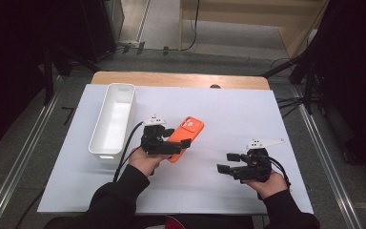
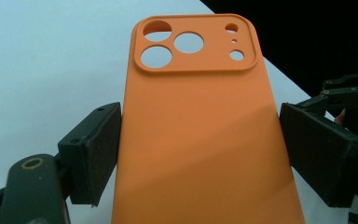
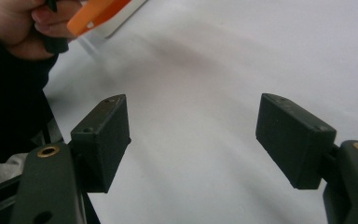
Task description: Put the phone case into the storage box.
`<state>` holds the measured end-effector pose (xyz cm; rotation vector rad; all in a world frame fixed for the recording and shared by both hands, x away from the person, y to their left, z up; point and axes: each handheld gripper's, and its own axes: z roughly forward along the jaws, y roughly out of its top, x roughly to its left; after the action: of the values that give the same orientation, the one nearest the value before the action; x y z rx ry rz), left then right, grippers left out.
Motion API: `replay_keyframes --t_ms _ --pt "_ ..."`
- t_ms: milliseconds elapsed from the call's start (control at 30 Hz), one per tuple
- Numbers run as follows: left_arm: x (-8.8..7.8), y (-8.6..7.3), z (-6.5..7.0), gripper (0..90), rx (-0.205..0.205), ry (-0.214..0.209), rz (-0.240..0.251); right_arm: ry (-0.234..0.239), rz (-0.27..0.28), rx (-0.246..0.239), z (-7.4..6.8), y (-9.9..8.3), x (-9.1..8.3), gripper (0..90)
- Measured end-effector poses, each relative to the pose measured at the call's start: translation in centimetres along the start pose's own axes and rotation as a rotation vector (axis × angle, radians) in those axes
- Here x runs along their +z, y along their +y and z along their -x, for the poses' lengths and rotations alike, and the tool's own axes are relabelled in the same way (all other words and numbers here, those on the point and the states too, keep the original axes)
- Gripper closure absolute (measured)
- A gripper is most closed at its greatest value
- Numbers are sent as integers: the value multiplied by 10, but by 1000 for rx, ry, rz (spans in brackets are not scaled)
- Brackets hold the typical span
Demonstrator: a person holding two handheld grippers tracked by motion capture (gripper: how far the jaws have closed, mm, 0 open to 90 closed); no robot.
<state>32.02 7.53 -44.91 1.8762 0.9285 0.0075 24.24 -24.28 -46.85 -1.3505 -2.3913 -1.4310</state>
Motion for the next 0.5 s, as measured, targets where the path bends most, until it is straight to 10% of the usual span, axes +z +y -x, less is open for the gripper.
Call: replay_keyframes --t_ms 500 --pt "0 -16 -2 161 -60 24 73 -22 22 14 -5 15 10 248"
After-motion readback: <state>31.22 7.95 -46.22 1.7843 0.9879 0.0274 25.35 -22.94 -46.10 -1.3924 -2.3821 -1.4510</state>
